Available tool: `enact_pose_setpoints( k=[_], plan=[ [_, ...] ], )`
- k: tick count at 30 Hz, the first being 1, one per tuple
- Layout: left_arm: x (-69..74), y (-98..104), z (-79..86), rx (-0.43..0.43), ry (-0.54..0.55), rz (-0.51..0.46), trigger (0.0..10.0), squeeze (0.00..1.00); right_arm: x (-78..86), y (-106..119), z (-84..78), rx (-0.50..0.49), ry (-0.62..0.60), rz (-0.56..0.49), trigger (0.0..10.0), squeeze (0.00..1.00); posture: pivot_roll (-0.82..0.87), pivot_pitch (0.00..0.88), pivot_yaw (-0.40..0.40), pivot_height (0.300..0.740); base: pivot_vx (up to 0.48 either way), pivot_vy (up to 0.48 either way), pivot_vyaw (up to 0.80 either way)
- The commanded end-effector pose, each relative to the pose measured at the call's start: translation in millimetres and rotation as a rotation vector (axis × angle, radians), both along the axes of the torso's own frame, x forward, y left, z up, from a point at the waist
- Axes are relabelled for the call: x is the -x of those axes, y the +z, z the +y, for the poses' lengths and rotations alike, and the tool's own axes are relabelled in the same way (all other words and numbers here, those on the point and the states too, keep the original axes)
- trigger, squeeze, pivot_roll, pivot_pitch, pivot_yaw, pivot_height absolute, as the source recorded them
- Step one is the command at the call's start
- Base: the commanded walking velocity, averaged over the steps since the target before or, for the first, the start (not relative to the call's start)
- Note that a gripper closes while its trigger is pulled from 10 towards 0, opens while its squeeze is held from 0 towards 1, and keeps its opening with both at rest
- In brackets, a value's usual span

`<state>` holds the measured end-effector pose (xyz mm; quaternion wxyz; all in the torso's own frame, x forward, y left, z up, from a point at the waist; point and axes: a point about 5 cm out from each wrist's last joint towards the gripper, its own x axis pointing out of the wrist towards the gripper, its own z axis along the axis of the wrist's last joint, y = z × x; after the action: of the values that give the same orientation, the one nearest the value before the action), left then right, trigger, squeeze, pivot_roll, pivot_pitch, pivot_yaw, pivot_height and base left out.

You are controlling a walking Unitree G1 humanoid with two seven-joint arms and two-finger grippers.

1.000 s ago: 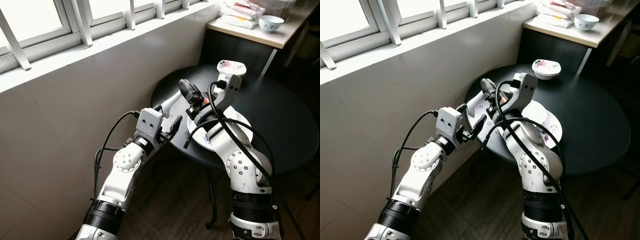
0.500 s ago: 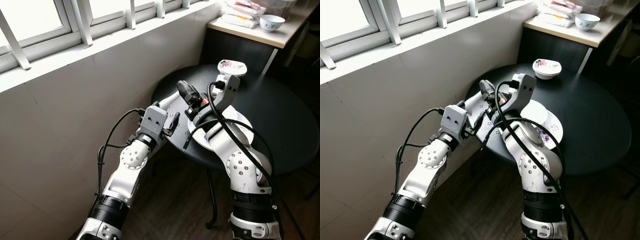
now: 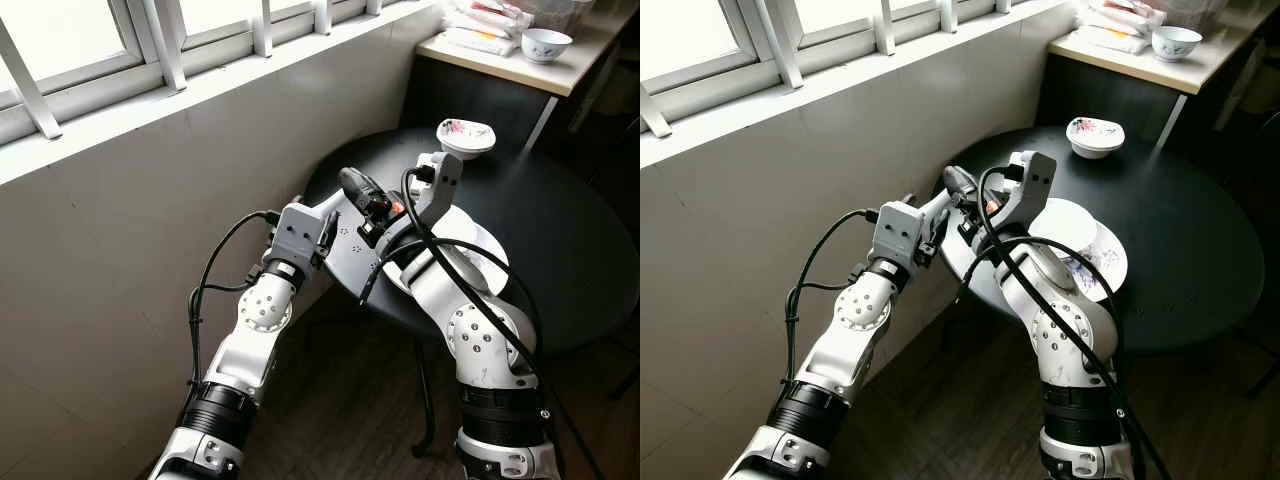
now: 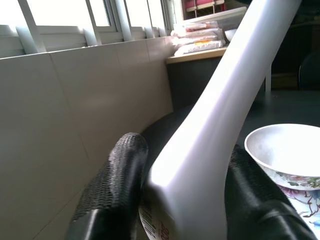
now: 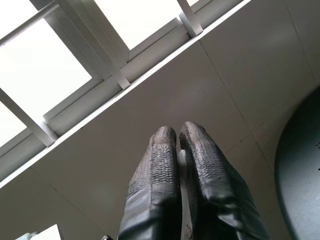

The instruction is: Kitchen organization

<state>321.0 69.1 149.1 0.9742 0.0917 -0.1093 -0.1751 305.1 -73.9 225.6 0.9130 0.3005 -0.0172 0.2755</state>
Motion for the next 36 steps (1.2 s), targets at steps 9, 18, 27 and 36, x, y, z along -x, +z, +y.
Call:
enact_pose_setpoints(
  k=[9,18,27,36],
  plan=[
    [4.0,-1,-4.1,-0.031,-0.052,-0.024,0.0,0.00,3.9,5,3.5,-0.018,0.010,-0.023,10.0,0.00,-0.04,0.000,-0.023,0.740,0.000,0.000,0.00],
    [2.3,-1,-1.8,-0.040,-0.036,-0.019,0.0,0.00,5.5,4,4.4,0.046,0.004,-0.058,10.0,1.00,-0.04,0.000,-0.023,0.740,0.000,0.000,0.00],
    [-1.2,-1,3.9,-0.043,0.026,-0.019,0.0,0.00,10.7,14,1.6,0.065,-0.020,-0.139,10.0,1.00,-0.04,0.000,-0.024,0.740,0.000,0.000,0.00],
    [-3.0,-4,8.4,-0.055,0.059,-0.009,0.0,0.00,25.2,41,-3.8,-0.107,-0.008,-0.239,10.0,1.00,-0.05,0.000,-0.023,0.740,0.000,0.000,0.00]
  ],
)
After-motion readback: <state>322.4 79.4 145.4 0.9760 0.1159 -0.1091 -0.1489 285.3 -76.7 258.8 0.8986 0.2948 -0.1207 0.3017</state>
